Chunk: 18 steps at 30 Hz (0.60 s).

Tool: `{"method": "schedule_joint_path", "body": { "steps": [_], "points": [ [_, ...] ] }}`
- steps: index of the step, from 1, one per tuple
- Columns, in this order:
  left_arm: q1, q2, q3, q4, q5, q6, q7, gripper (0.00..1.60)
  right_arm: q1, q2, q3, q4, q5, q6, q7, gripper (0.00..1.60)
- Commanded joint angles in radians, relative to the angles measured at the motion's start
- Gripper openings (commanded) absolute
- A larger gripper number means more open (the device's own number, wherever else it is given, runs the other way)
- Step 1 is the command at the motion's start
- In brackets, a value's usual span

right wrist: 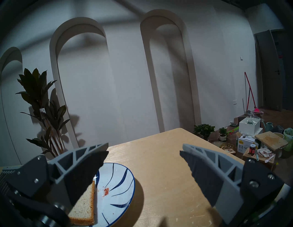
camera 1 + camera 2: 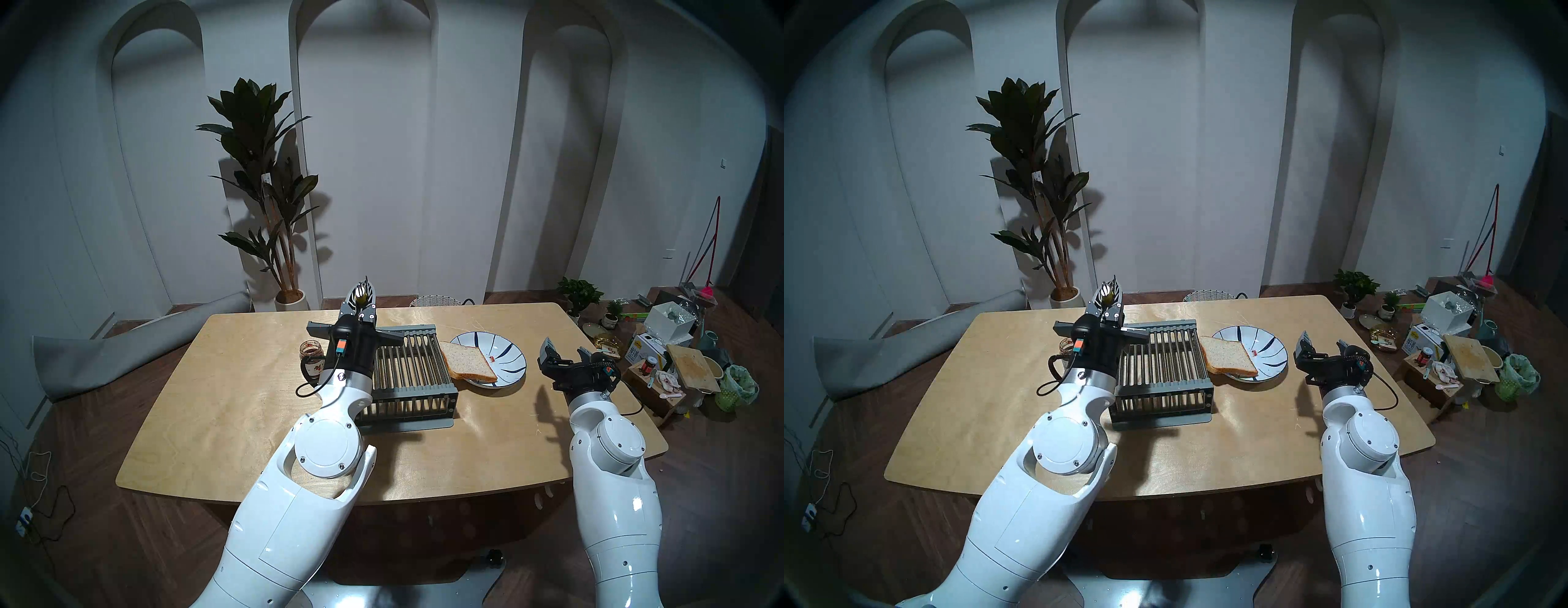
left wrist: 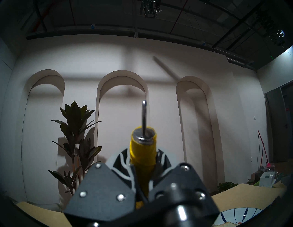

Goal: Spread jam over the slice of bread with the knife

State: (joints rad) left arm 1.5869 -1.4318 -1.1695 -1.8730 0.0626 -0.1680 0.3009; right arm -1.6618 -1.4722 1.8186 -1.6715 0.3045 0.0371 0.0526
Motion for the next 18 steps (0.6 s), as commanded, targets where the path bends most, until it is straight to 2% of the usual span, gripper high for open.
{"method": "schedule_joint_path", "body": {
  "steps": [1,9,15,18],
  "points": [
    [-0.04,0.008,-0.022,-0.096,-0.006,0.085,-0.018,0.0,0.037,0.008,0.0,-0.045,0.001,0.005,-0.003,1.6],
    [-0.069,0.059,-0.092,-0.154,-0.013,0.259,-0.057,0.0,0.047,0.004,-0.01,-0.07,0.004,0.01,-0.01,1.6],
    [-0.099,0.086,-0.142,-0.176,-0.034,0.334,-0.091,0.0,0.048,0.0,-0.024,-0.091,0.001,0.011,-0.02,1.6],
    [-0.126,0.111,-0.175,-0.168,-0.052,0.401,-0.132,0.0,0.052,-0.001,-0.036,-0.116,-0.001,0.018,-0.029,1.6]
  ]
}}
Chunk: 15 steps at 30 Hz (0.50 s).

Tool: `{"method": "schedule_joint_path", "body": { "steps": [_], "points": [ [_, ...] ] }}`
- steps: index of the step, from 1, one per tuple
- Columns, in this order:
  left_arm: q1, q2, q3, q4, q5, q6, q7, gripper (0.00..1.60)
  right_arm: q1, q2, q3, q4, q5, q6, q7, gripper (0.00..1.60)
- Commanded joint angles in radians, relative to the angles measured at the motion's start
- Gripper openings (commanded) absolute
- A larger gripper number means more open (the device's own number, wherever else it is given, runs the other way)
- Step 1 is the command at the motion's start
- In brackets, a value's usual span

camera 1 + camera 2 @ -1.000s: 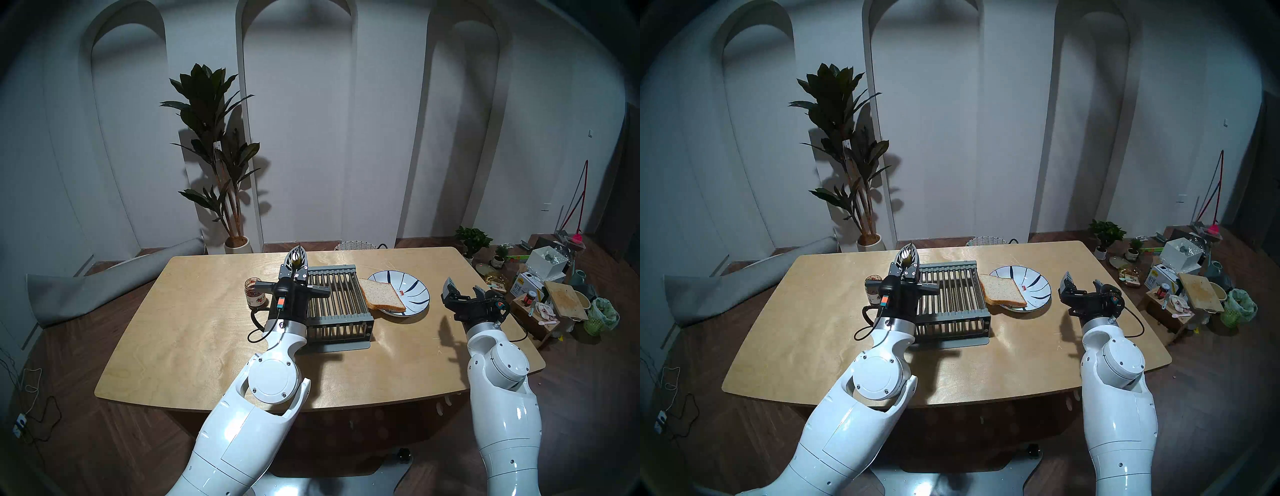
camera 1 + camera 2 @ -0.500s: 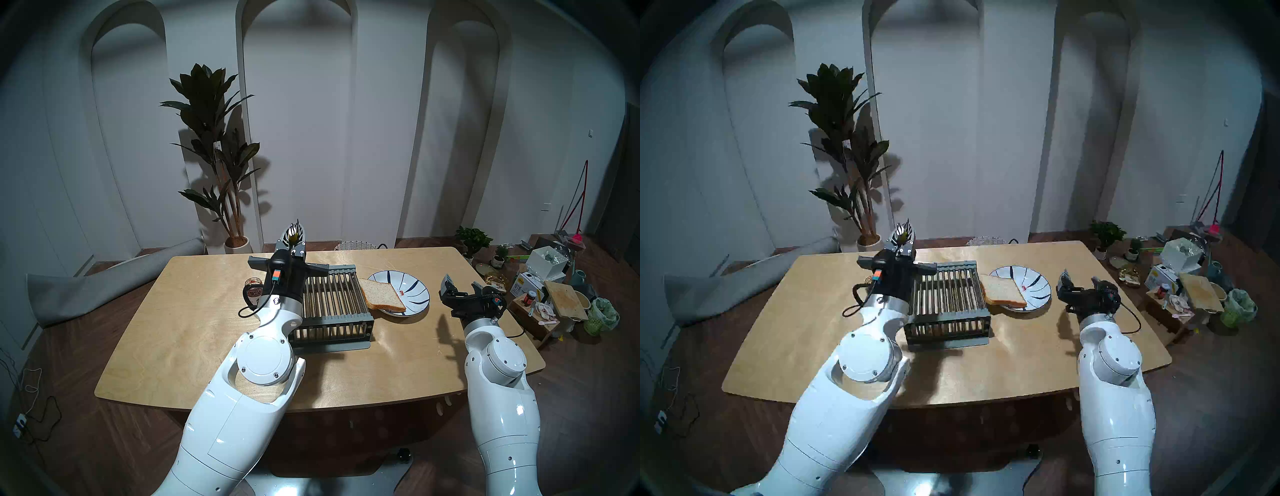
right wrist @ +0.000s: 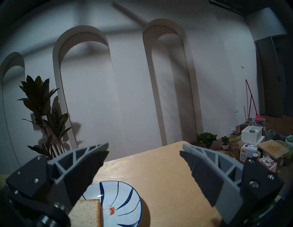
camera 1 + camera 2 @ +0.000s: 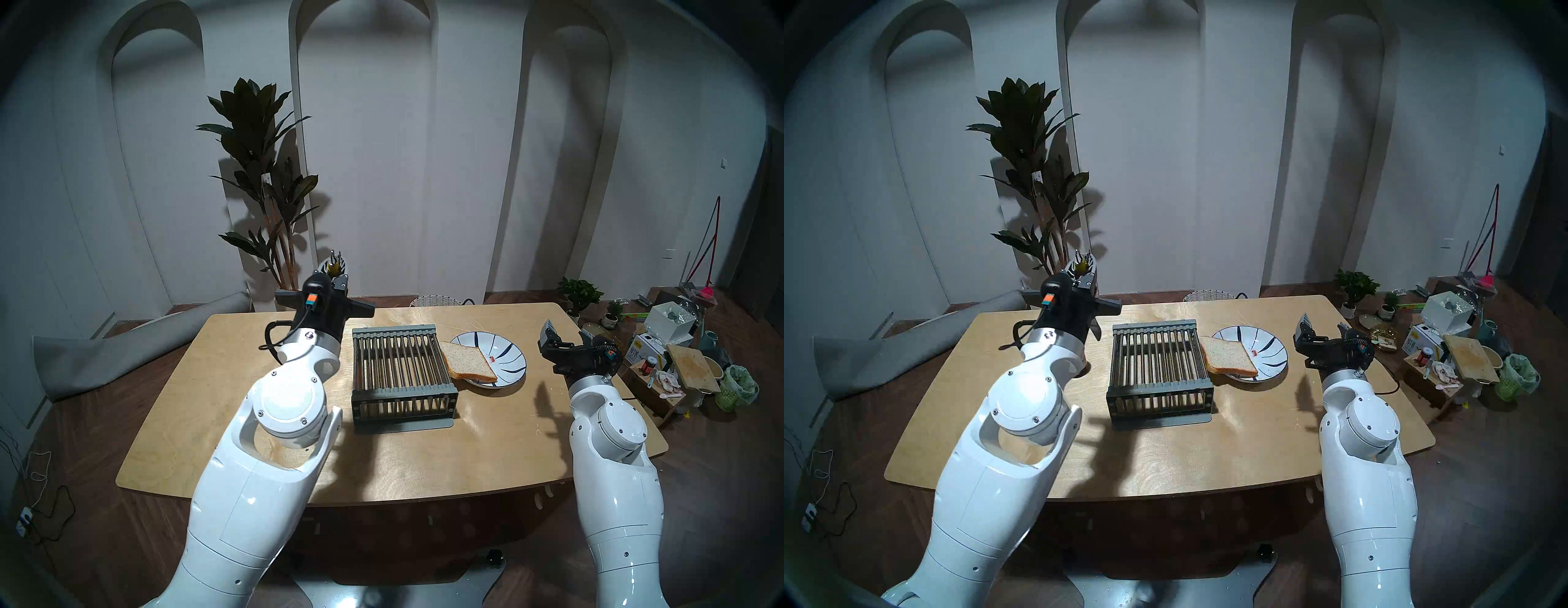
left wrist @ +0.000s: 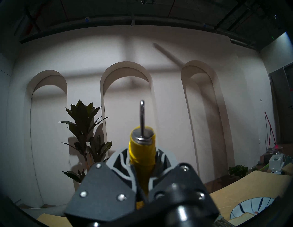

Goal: Spread jam over the slice of bread with the knife

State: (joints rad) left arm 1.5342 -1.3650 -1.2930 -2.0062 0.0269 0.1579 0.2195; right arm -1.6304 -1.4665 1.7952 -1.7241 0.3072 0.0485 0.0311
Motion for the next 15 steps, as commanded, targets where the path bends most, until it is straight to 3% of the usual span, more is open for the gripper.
{"method": "schedule_joint_path", "body": {
  "steps": [1,6,15],
  "points": [
    [-0.08,0.05,-0.061,-0.027,-0.023,0.084,-0.06,0.0,0.021,-0.006,-0.015,-0.067,-0.007,0.004,-0.01,1.6],
    [-0.105,0.071,-0.104,0.004,-0.057,0.132,-0.107,0.0,0.019,-0.011,-0.029,-0.088,-0.021,0.01,-0.037,1.6],
    [-0.15,0.091,-0.151,0.066,-0.116,0.139,-0.183,0.0,0.01,-0.029,-0.053,-0.109,-0.048,0.018,-0.081,1.6]
  ]
}}
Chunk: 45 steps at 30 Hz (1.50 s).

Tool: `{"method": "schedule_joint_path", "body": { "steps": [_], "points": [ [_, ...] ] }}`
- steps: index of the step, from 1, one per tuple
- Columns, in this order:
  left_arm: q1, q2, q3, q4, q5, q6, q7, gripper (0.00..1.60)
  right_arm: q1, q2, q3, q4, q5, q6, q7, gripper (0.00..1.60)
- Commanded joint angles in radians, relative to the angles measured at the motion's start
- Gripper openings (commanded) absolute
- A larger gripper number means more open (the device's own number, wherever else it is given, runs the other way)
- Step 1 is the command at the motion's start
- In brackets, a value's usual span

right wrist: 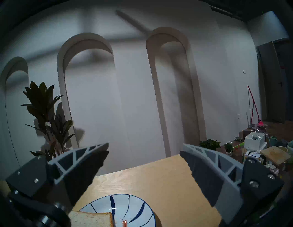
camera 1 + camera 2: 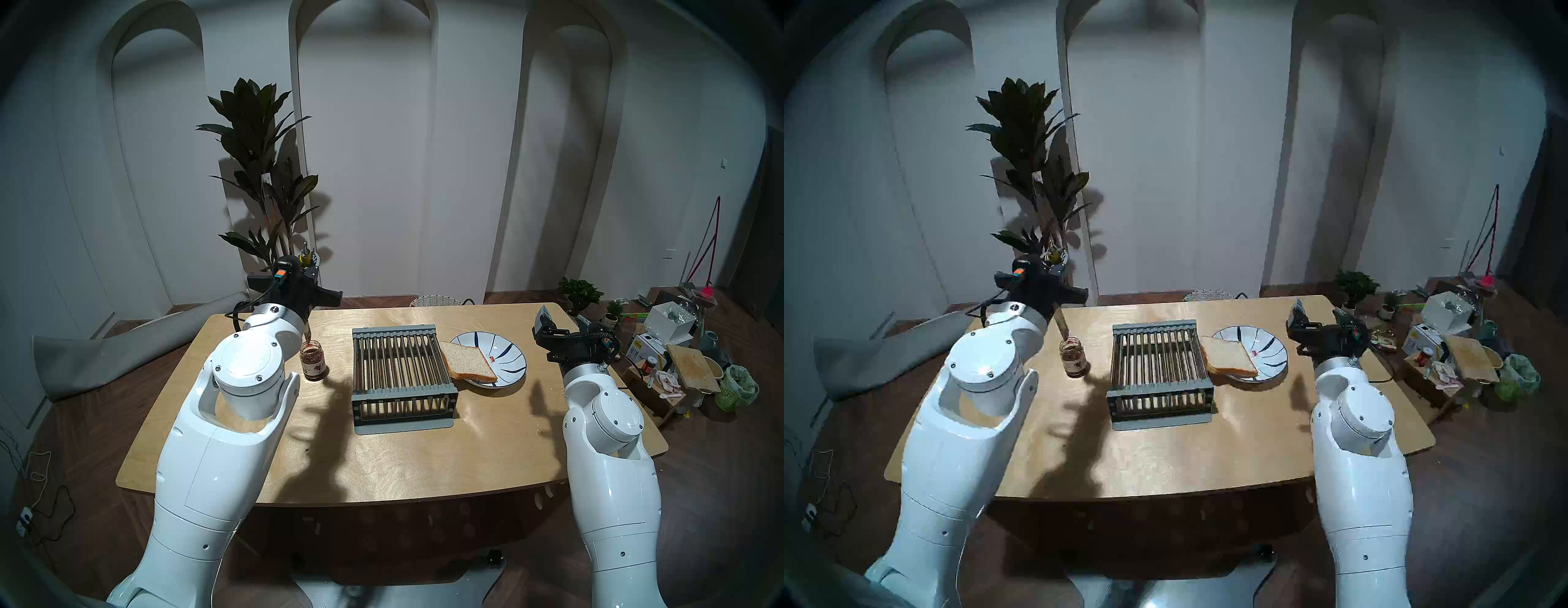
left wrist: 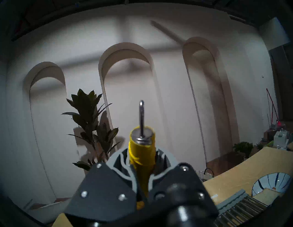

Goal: Spread jam over the slice of bread with the knife

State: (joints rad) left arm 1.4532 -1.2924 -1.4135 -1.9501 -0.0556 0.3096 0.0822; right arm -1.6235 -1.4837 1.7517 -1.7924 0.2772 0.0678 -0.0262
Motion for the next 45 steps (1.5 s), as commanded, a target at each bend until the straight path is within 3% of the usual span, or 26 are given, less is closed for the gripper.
{"method": "schedule_joint_path", "body": {
  "steps": [1,18,45],
  "points": [
    [-0.073,0.02,-0.031,0.013,-0.036,-0.012,-0.051,0.0,0.004,-0.013,-0.012,-0.043,-0.02,0.001,-0.028,1.6],
    [-0.141,0.023,-0.027,0.116,-0.074,-0.022,-0.112,0.0,0.027,-0.016,-0.027,-0.022,-0.032,-0.006,-0.057,1.6],
    [-0.13,0.011,-0.022,0.167,-0.074,-0.019,-0.118,0.0,0.024,-0.015,-0.033,-0.016,-0.031,-0.001,-0.063,1.6]
  ]
}}
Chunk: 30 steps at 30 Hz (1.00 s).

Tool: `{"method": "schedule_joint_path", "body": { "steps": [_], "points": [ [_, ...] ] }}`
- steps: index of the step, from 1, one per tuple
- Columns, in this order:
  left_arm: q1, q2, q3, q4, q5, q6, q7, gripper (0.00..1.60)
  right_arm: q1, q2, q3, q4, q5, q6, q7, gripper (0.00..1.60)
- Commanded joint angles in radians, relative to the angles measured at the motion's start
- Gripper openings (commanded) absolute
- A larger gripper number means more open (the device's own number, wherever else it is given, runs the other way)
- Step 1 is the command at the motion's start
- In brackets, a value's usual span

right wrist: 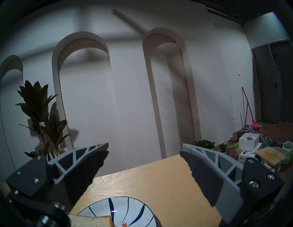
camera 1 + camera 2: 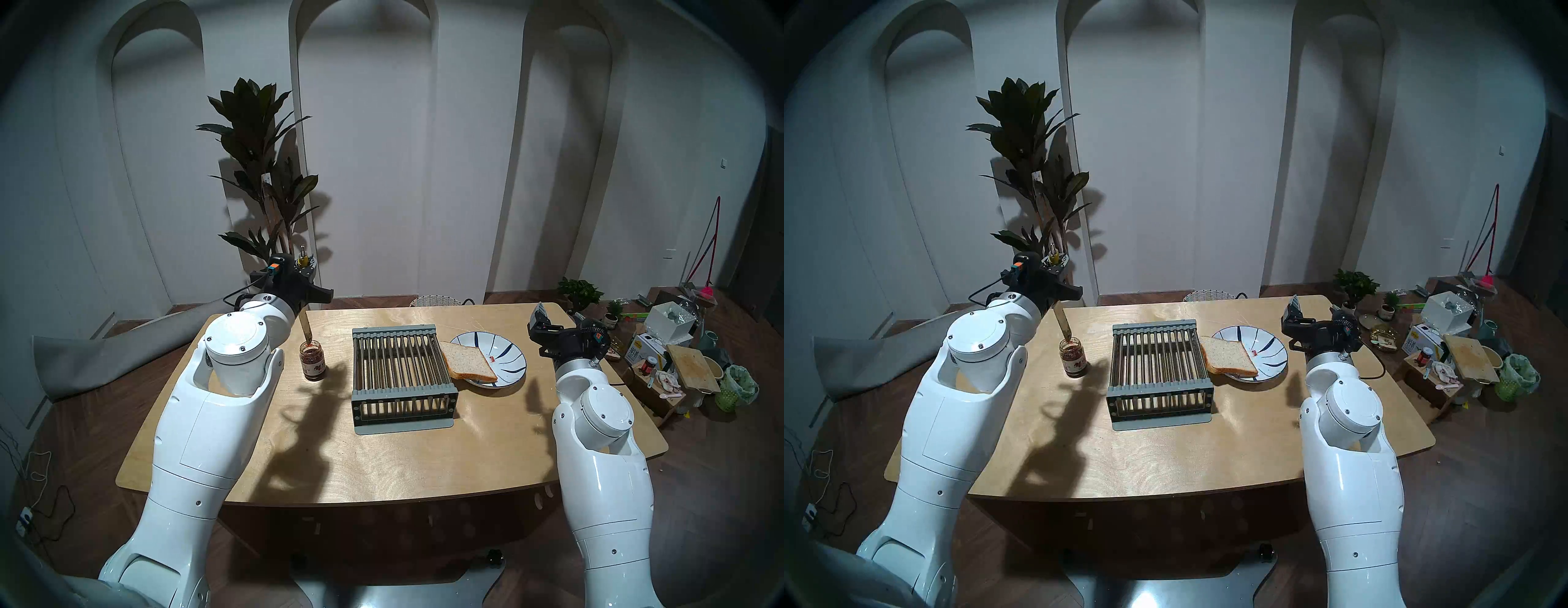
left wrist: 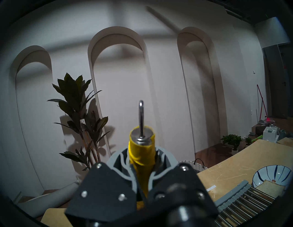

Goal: Spread jam over the slice of bread with the knife

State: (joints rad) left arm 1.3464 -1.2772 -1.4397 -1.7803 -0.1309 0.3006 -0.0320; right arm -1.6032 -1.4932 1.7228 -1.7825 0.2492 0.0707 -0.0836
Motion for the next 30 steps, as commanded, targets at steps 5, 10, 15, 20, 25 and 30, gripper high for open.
{"method": "schedule_joint_path", "body": {
  "steps": [5,10,15,20,25,30],
  "points": [
    [-0.026,-0.009,0.005,0.014,0.002,-0.013,-0.003,0.0,0.004,-0.005,-0.004,-0.026,-0.003,-0.005,-0.005,1.6],
    [-0.028,-0.012,0.007,0.031,0.005,-0.014,-0.006,0.0,0.002,-0.004,-0.004,-0.027,-0.004,-0.002,-0.007,1.6],
    [-0.026,-0.012,0.008,0.039,0.017,-0.011,0.002,0.0,-0.003,-0.003,-0.004,-0.031,-0.007,-0.004,-0.008,1.6],
    [-0.029,-0.013,0.016,0.059,0.021,-0.013,-0.009,0.0,-0.006,-0.003,-0.005,-0.034,-0.009,-0.003,-0.011,1.6],
    [-0.048,-0.012,0.033,0.08,0.027,-0.001,-0.027,0.0,-0.009,-0.003,-0.006,-0.036,-0.014,-0.005,-0.016,1.6],
    [-0.06,-0.01,0.047,0.093,0.04,0.005,-0.034,0.0,-0.011,-0.004,-0.003,-0.036,-0.012,-0.006,-0.018,1.6]
  ]
}}
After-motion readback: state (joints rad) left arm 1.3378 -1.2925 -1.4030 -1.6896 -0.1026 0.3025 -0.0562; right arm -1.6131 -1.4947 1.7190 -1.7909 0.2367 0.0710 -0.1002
